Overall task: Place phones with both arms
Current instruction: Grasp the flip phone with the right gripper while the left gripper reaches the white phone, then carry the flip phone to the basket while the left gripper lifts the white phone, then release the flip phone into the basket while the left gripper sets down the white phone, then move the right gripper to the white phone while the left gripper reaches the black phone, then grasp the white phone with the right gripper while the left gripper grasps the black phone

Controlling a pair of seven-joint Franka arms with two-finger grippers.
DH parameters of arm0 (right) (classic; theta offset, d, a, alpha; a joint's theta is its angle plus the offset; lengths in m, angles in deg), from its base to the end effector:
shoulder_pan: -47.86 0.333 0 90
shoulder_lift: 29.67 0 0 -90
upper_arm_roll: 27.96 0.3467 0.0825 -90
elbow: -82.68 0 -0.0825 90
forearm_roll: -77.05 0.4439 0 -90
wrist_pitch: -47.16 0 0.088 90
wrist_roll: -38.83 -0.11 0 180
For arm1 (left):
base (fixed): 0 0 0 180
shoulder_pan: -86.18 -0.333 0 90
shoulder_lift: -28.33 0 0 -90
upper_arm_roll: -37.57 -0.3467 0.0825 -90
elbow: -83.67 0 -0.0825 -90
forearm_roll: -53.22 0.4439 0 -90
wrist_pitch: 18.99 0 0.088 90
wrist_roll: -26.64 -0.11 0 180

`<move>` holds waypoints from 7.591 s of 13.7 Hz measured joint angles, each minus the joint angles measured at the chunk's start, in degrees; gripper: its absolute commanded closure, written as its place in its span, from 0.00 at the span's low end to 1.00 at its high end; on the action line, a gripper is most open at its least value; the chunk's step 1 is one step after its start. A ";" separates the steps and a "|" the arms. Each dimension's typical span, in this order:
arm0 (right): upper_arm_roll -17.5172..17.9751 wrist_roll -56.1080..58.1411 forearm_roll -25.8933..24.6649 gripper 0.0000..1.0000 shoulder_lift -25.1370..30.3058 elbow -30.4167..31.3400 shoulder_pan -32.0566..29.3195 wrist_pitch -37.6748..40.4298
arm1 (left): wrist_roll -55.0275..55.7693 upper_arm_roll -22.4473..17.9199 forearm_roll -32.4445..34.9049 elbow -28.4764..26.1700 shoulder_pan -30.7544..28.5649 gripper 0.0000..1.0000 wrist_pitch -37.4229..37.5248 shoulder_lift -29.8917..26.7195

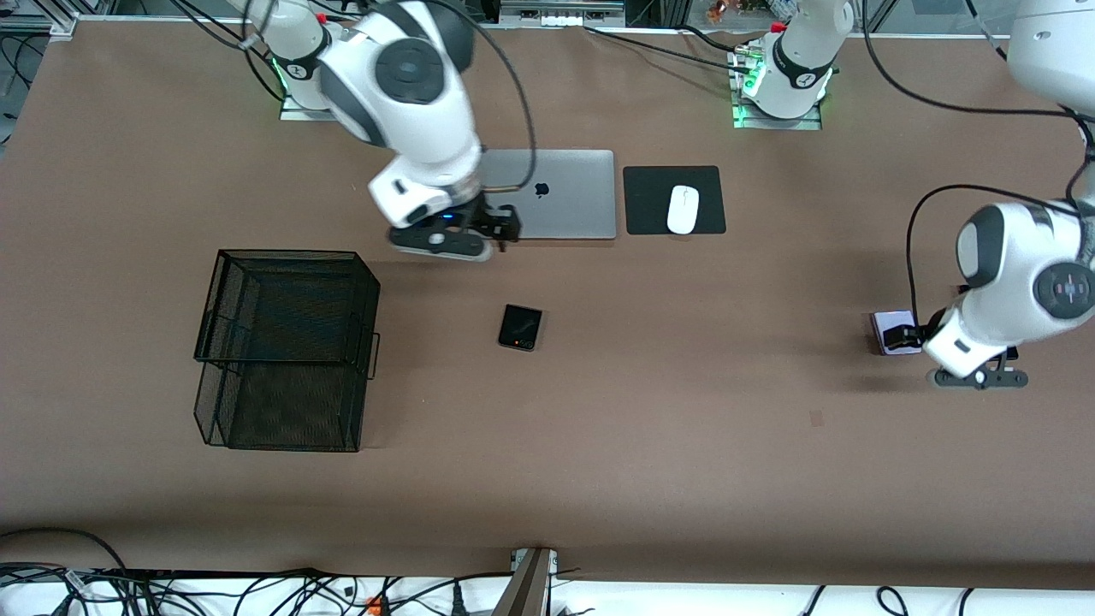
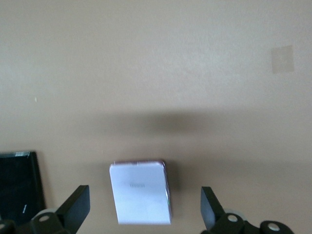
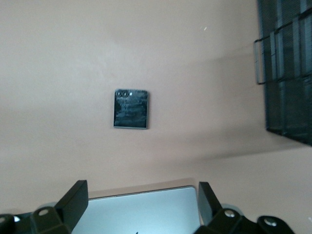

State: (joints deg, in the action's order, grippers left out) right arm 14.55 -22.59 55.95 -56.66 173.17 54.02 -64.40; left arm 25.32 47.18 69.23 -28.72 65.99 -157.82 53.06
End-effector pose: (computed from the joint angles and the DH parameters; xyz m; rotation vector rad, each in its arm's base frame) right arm 0.5558 0.4823 0.4282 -3.1278 0.2339 -0.0672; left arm 0.6619 0.1292 0.2408 -3.0192 0.0439 -0.0434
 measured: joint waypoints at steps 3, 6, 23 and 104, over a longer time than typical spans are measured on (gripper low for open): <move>-0.04 -3.11 -6.22 0.00 -7.24 -0.29 2.46 -2.73 | -2.76 0.13 0.01 -9.73 -3.31 0.00 -13.18 -1.50; -0.14 -5.67 -12.97 0.00 -14.23 -0.57 2.71 -7.18 | -2.99 0.25 0.01 -11.84 -3.97 0.00 -14.99 -0.73; -6.81 -10.80 -23.71 0.23 -31.10 -10.49 7.82 -16.41 | -3.09 1.12 0.01 -11.23 -9.09 0.75 -22.20 5.92; -5.34 2.46 -15.45 0.00 -27.88 -13.01 8.43 -7.35 | -24.30 9.98 5.70 -2.02 -33.21 0.00 -17.25 10.38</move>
State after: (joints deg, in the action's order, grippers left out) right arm 9.21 -20.13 40.50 -84.54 160.17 62.45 -71.75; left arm 1.02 57.15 74.93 -30.75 32.78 -175.07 63.44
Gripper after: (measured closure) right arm 0.000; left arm 0.000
